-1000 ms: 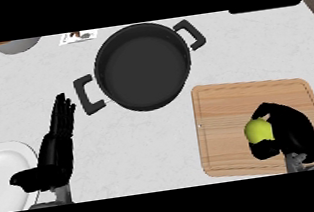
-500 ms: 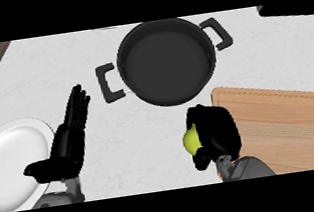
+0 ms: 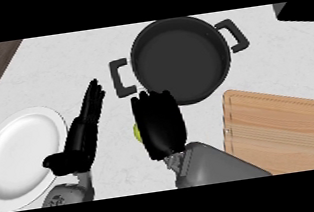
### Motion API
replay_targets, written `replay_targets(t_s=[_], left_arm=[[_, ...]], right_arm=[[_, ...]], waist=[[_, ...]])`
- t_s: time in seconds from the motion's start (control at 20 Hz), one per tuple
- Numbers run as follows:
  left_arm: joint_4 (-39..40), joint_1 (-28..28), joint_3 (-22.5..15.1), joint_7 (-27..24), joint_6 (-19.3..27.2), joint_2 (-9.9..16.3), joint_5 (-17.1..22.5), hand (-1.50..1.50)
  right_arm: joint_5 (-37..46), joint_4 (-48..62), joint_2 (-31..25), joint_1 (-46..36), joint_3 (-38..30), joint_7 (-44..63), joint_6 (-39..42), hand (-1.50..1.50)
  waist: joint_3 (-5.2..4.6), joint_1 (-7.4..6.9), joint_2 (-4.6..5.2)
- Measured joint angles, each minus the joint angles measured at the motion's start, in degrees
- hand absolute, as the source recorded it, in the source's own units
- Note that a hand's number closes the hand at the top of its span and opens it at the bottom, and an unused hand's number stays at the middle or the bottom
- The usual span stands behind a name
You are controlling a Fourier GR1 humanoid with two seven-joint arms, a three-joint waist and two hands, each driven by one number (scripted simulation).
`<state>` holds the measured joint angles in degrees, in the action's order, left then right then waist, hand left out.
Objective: Pick the pear from the cutting board and place it in the pot
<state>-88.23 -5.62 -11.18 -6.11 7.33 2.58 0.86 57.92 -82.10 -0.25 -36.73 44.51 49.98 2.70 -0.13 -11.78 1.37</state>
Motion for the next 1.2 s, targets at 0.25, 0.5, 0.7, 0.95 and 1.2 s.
replay_targets(t_s=[0.25, 0.5, 0.7, 0.95, 1.2], left_arm=[[0.67, -0.55, 0.02, 0.39, 0.23, -0.29, -0.15, 0.00], [1.56, -1.07, 0.48, 0.34, 0.52, -0.44, -0.17, 0.00], [1.85, -1.27, 0.88, 0.46, 1.00, -0.46, -0.36, 0.00], [2.11, -0.85, 1.58, -0.19, 1.45, -0.25, -0.50, 0.00], [1.42, -0.15, 2.68, -0.27, 1.74, 0.21, -0.13, 0.00]], right_arm=[[-0.33, 2.20, 0.11, -11.18, 3.46, 5.70, -5.21, 1.50], [-0.59, 6.25, -0.09, -20.42, 5.08, 10.51, -7.26, 1.50], [-1.78, 9.83, -0.31, -26.18, 4.81, 12.86, -7.97, 1.50], [-3.65, 14.49, -0.47, -31.48, 4.01, 15.03, -9.05, 1.50], [-5.75, 19.76, -0.52, -35.38, 3.30, 15.92, -10.36, 1.50]], waist=[[-0.08, 0.26, -0.48], [-0.17, 1.15, -0.71], [-0.19, 1.87, -0.80], [-0.17, 3.11, -0.80], [-0.12, 4.59, -0.81]])
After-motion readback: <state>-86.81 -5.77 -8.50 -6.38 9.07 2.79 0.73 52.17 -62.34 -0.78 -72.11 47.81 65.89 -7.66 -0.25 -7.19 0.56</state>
